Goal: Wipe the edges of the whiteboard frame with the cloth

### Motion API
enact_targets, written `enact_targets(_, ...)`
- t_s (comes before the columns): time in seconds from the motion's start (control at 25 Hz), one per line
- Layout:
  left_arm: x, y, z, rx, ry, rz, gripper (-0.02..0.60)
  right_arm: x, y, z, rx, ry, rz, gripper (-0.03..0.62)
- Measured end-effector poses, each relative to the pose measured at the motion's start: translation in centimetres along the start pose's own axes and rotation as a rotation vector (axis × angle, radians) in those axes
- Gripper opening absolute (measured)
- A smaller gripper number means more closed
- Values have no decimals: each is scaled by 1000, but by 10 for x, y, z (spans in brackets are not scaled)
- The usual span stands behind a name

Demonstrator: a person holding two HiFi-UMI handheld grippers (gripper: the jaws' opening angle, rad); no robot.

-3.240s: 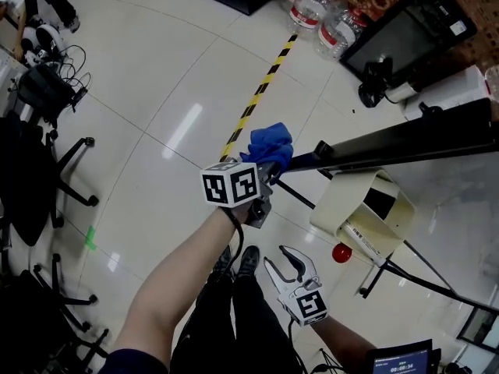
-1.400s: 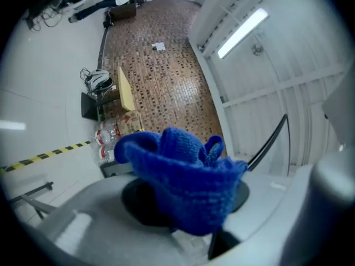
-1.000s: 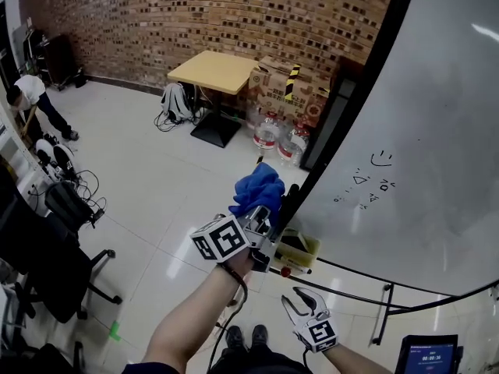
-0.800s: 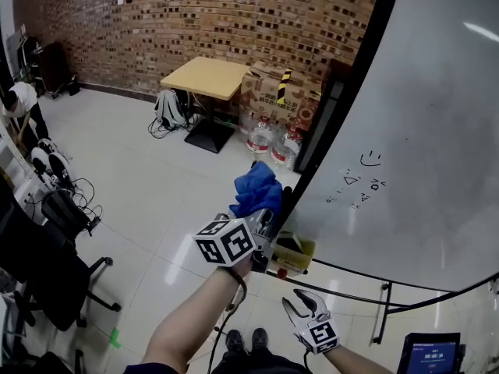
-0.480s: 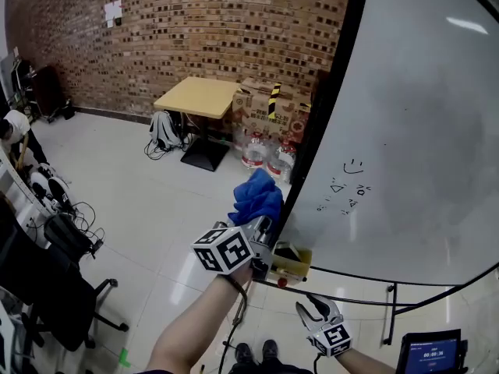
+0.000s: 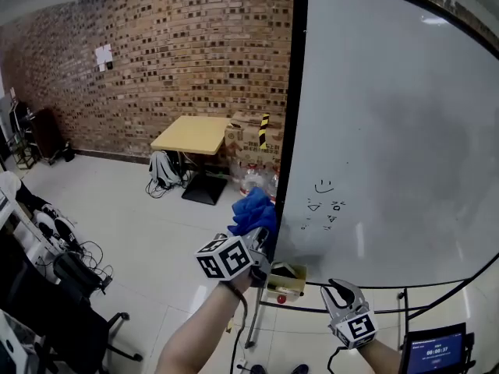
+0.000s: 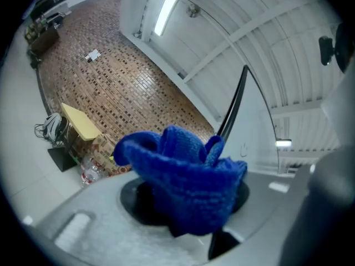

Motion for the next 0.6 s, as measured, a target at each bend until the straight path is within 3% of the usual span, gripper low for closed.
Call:
enact_targets(0.2,-9,-2,12,-13,-40,-15,167,9,-27,49,-96,57,34,41)
enact_targets(0.4,-20,-6,28,-21,-97,-26,167,13,-55,98,-216,58,83,29)
enact_targets(0.6,-28,-13,46,-21,-147,-33,167,15,-75,130,-222,54,127,29)
Point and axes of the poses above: the fingertips, and each gripper's own axes: y backward along the fingers, x to its left, z out of its top, the point moved 8 cm from there along y, backward along the fingers, and after that the axes turned 1 degree about -y, right-handed, at the moved point
